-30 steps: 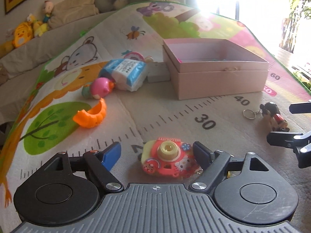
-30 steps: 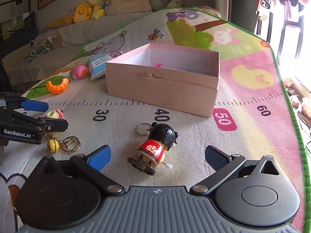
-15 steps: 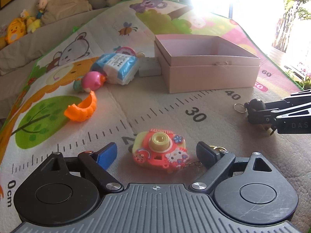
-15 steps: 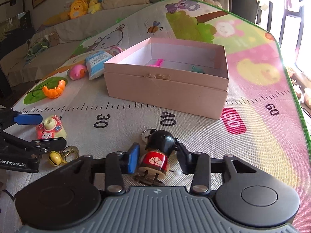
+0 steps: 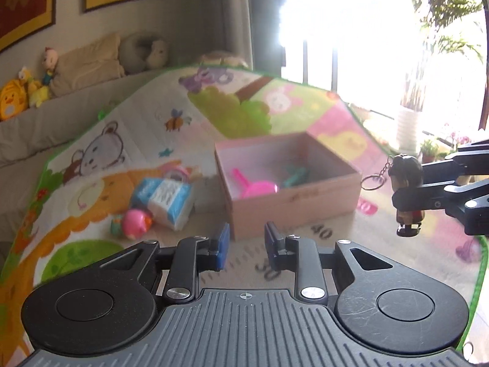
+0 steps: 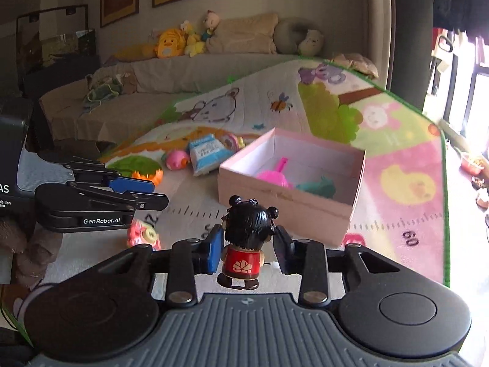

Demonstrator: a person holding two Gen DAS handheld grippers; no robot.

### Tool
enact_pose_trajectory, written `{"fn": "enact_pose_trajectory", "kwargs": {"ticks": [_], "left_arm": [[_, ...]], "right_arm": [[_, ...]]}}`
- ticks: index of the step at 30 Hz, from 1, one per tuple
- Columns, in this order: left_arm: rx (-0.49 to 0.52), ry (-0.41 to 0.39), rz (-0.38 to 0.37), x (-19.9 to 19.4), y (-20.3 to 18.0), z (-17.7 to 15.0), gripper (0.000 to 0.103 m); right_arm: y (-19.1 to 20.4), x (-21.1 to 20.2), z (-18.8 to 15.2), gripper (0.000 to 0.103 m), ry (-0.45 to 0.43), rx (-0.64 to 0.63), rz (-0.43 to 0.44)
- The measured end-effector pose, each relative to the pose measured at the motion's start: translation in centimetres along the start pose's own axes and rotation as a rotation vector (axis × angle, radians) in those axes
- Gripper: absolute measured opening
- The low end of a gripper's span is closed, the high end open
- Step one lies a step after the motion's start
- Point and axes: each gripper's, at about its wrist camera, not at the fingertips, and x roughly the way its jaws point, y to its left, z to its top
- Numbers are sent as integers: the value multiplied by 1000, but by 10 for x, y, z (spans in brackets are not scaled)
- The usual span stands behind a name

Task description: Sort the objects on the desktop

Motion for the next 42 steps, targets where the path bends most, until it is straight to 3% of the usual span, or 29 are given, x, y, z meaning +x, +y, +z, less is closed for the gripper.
{"fn": "enact_pose_trajectory", "kwargs": {"ticks": [3, 5, 7, 9, 12, 16, 22, 24, 28, 35, 42], "left_arm": [[21, -79, 42, -5, -3, 26, 34], [10, -86, 61, -5, 2, 31, 42], [-14, -78, 68, -7, 9, 26, 69], [-4, -57, 39, -7, 11, 12, 84], [58, 28, -24, 0, 6, -19, 94], [112, 154, -11, 15, 0, -61, 93], [44, 253, -18, 36, 9, -85, 86], [34, 249, -32, 36, 11, -86, 84], [0, 254, -64, 36, 14, -85, 65], [-14, 238, -44, 30, 12, -84, 63], [0, 189, -28, 31, 6, -70, 63]], "right_arm": [[-9, -14, 21, 35, -93, 2, -29], [-16, -12, 25, 35, -95, 33, -41], [-20, -8, 17, 35, -70, 51, -31], [-20, 1, 3, 35, -28, 60, -18], [-20, 20, -21, 35, 56, 102, 2], [-18, 39, -48, 35, 136, 138, 15], [-9, 56, -67, 35, 197, 118, 15], [-5, 58, -70, 36, 199, 95, 14], [-2, 61, -72, 44, 205, 76, 6], [-5, 74, -73, 60, 217, 64, -27], [-9, 108, -59, 59, 251, 126, -36]]}}
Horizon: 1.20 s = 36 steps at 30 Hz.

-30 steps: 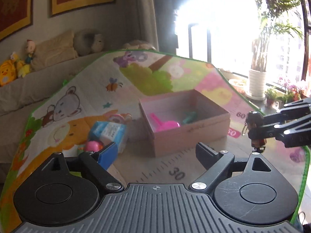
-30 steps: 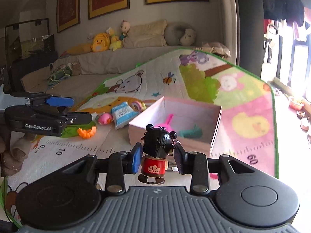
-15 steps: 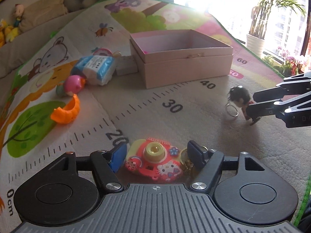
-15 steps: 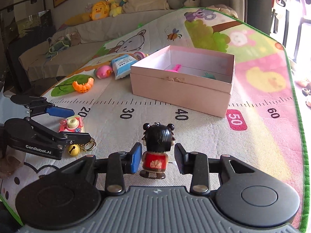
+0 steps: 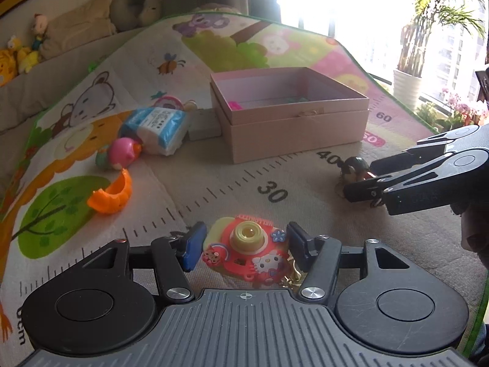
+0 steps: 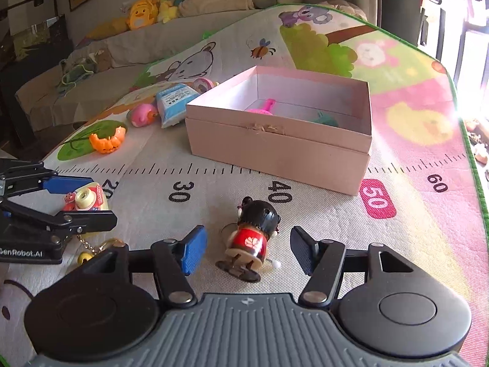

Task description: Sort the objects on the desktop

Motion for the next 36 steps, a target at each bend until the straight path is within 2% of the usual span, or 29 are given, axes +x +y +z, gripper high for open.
{"fn": "enact_pose_trajectory", "kwargs": {"ticks": [2, 4, 6, 8, 9, 10, 11, 14, 16, 18, 20, 21, 22, 26, 27, 28, 31, 34, 36], "left_arm": [[10, -11, 1, -4, -1, 2, 63], [16, -35, 2, -13, -2, 8, 63], [27, -75, -3, -24, -3, 20, 61], [55, -133, -17, -40, -5, 41, 60], [70, -165, -18, -46, -7, 52, 49], [92, -203, -15, -52, -10, 65, 38], [105, -231, -11, -55, -13, 78, 38], [128, -291, -5, -51, -21, 109, 36], [127, -304, -2, -40, -22, 125, 36], [88, -301, -3, -30, -15, 133, 36], [56, -288, -19, -25, -7, 130, 38], [51, -276, -27, -22, -3, 125, 44], [51, -255, -37, -19, 0, 116, 53], [54, -158, -77, -9, 2, 75, 59], [49, -133, -93, -8, 3, 64, 64], [47, -115, -114, -9, 2, 54, 71], [53, -63, -175, -10, -7, 24, 79], [110, -48, -177, -8, -25, 4, 85], [180, -61, -168, -4, -34, -3, 89]], "right_arm": [[4, 5, 1, 36, 33, -21, -7], [9, -4, 1, 29, 31, -60, -2], [12, -23, 6, 29, -9, -83, 8], [12, -56, 19, 29, -93, -99, 23], [9, -73, 28, 28, -139, -102, 41], [7, -90, 38, 22, -185, -104, 56], [4, -104, 49, 13, -222, -106, 60], [-9, -129, 82, 13, -303, -101, 47], [-20, -128, 98, 13, -319, -86, 12], [-32, -119, 108, 13, -291, -57, 2], [-37, -105, 104, 13, -253, -52, -4], [-37, -98, 98, 13, -231, -57, 2], [-36, -90, 92, 13, -203, -60, 8], [-28, -64, 60, 13, -112, -82, 10], [-25, -62, 51, 14, -101, -91, 2], [-24, -62, 43, 16, -86, -98, 4], [-21, -65, 20, 28, -36, -110, 38], [-17, -74, 2, 34, -9, -138, 38], [-15, -80, -7, 44, -8, -150, 39]]}}
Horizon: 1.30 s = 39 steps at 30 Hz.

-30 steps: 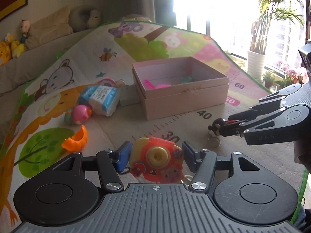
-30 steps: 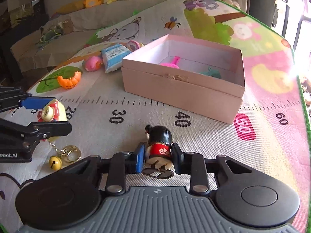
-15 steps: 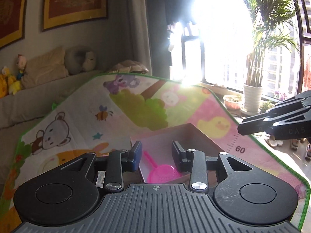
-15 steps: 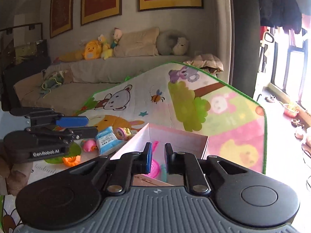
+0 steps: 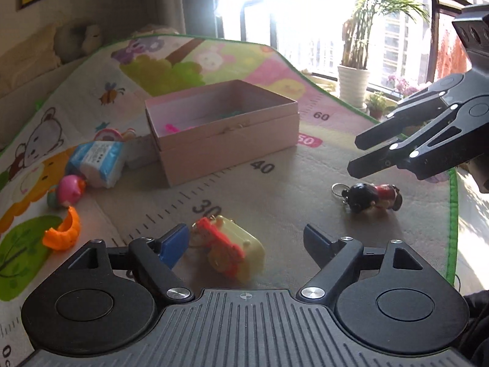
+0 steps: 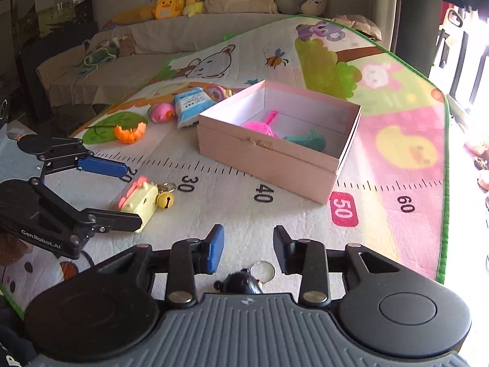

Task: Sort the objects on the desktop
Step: 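Carry lens toy with left tool while right carries doll to pink box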

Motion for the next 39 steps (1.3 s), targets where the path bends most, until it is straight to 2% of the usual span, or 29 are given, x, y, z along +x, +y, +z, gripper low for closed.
{"fn": "enact_pose_trajectory", "kwargs": {"ticks": [2, 8, 12, 14, 16, 18, 23, 25, 27, 28, 29, 32, 36, 39], "left_arm": [[19, 6, 5, 7, -1, -1, 89], [-86, 63, -73, 34, 20, -1, 89], [-118, 67, -118, 33, 18, -4, 86], [-112, 60, -138, 29, 16, -6, 79], [-112, 69, -127, 28, 13, -8, 65], [-112, 68, -100, 31, 12, -9, 62], [-111, 64, -98, 33, 10, -6, 60], [-102, 66, -82, 32, 8, -6, 54], [-108, 70, -72, 30, 7, -6, 49], [-113, 73, -68, 29, 7, -6, 42], [-117, 75, -63, 27, 8, -6, 39], [-108, 73, -52, 19, 6, -5, 30], [-83, 41, -29, 1, 4, 4, 30], [-52, -26, 5, -17, 4, 24, 30]], "right_arm": [[2, -4, -7, 56, 3, 3, 8], [16, -2, -25, 57, 29, -35, 22], [20, 4, -30, 57, 42, -45, 22], [21, 7, -31, 57, 42, -56, 14], [21, 9, -31, 58, 40, -67, 8], [21, 11, -32, 59, 39, -71, 0], [16, 19, -34, 59, 61, -75, -13], [13, 23, -35, 59, 76, -70, -19], [10, 26, -35, 55, 95, -66, -17], [10, 25, -34, 39, 101, -64, -9], [10, 24, -34, 30, 108, -62, 4], [15, 15, -33, 29, 96, -82, 8], [15, -4, -23, 29, 54, -71, 26], [7, -27, -3, 29, -35, -41, 18]]}}
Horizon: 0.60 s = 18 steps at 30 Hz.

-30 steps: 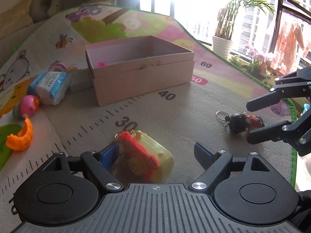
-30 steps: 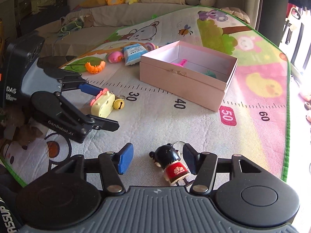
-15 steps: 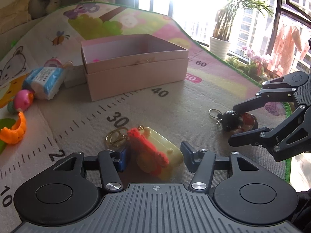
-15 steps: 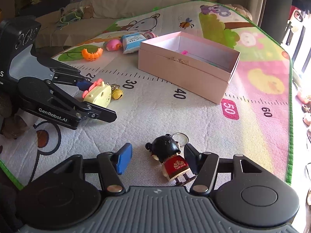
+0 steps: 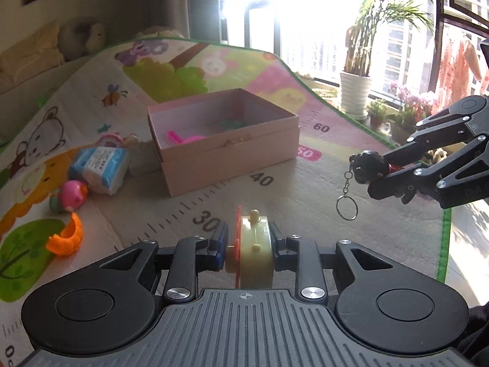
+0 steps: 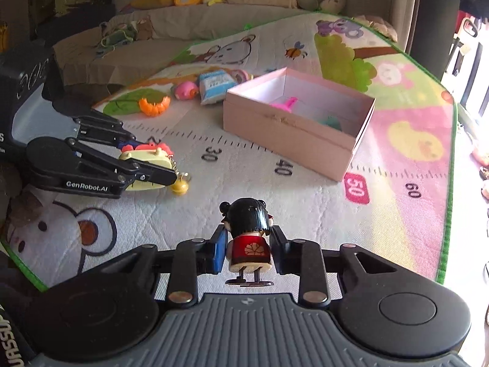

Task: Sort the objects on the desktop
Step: 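Carry lens toy with left tool while right carries doll to pink box, then open both tools over pink box and withdraw them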

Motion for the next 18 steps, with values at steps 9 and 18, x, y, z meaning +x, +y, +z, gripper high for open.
{"fn": "enact_pose_trajectory", "kwargs": {"ticks": [9, 18], "left_arm": [[80, -262, 124, 20, 21, 132, 30], [-121, -193, 180, 66, 81, 109, 94]], "right_arm": [[-71, 12, 121, 29, -199, 125, -32], [-117, 111, 164, 31, -147, 216, -41]]}}
